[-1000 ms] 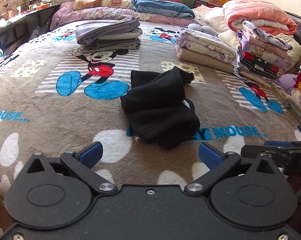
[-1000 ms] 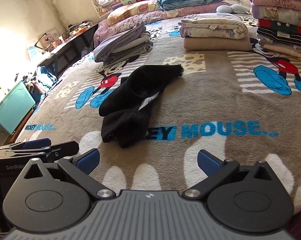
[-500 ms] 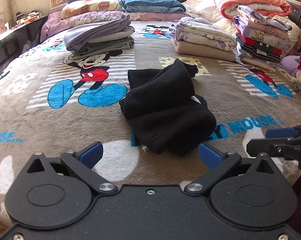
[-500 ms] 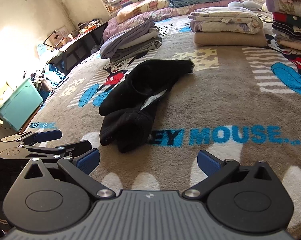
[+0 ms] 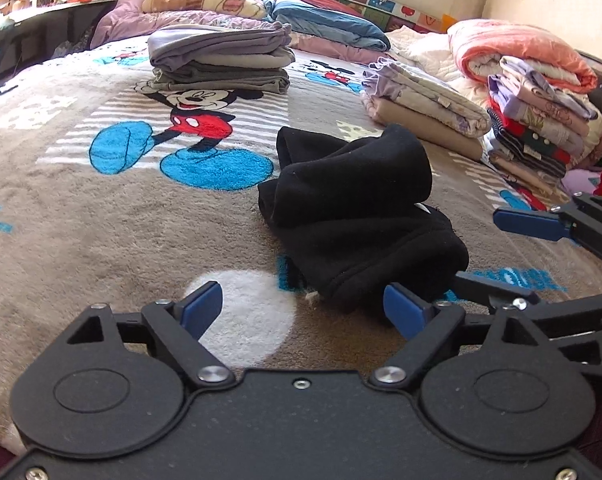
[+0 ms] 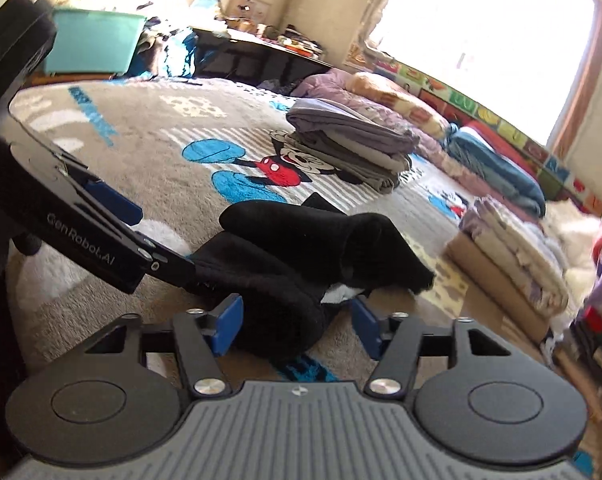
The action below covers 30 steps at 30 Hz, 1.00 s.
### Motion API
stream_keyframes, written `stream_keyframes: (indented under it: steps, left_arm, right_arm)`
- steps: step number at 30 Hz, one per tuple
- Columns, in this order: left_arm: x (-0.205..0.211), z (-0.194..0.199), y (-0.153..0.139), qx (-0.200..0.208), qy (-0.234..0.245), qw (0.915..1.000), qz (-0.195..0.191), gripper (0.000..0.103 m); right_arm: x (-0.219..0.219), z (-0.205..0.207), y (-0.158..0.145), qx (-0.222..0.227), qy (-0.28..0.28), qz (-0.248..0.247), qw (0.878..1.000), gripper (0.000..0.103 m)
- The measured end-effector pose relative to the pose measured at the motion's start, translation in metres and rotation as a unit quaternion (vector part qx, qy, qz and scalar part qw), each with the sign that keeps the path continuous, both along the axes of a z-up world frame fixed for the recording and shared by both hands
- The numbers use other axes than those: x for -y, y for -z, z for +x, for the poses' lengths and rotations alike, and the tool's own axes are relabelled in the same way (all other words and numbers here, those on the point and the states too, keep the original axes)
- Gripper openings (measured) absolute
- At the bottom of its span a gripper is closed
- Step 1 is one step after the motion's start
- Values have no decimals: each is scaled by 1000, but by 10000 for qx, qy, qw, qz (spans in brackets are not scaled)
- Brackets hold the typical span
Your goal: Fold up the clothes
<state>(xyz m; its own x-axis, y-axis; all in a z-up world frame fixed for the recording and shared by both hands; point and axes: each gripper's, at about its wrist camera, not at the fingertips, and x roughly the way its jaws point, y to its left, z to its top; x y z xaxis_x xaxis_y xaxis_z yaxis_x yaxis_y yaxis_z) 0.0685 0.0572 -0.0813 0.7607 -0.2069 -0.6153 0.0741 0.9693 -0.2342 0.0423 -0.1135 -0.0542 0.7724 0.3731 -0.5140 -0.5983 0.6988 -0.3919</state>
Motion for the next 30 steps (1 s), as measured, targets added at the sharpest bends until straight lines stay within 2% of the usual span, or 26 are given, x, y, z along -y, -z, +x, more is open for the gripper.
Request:
stream_keyframes:
  steps: [4, 9, 13, 17, 18, 19, 21, 24, 26, 28, 30]
  left_arm:
    - [-3, -4, 6, 96, 43, 9997, -207, 86]
    - [-8, -1, 11, 92, 140, 9988, -457, 86]
    - [-16, 2, 16, 75, 50, 9977, -665, 84]
    - [-30, 4, 19, 32, -125, 9945, -1041, 84]
    - [-32, 4, 19, 39, -145, 9938, -1098, 84]
    - [-33, 4, 18, 47, -162, 9933, -1145, 84]
    - [-33, 3, 18, 43, -181, 9930, -1169, 84]
    - [-35, 2, 17, 64, -199, 9927, -1187, 84]
    - [-36, 2, 16, 82, -218, 9923, -1214, 84]
    - [-37, 1, 15, 99, -246, 9916, -1265, 84]
    - [-38, 0, 14, 113, -265, 9908, -1319, 84]
  right_arm:
    - [-20, 0, 12, 446, -331, -914, 9943, 50]
    - [-33, 0, 25, 596, -777, -1738, 9799, 50]
    - [-40, 3, 29, 672, -952, -2075, 9713, 50]
    - [-51, 8, 36, 719, -1060, -2296, 9648, 49]
    - [-54, 10, 38, 718, -1060, -2326, 9641, 46]
    - [-55, 13, 38, 672, -1053, -2280, 9656, 36]
    - [-54, 18, 35, 504, -1007, -2024, 9728, 31]
    - [-41, 27, 15, 156, -738, -1163, 9903, 23]
    - [-26, 32, 1, -99, -468, -510, 9976, 21]
    - [-7, 38, -11, -384, -184, 202, 9989, 19]
    - [15, 43, -23, -684, 101, 941, 9932, 19]
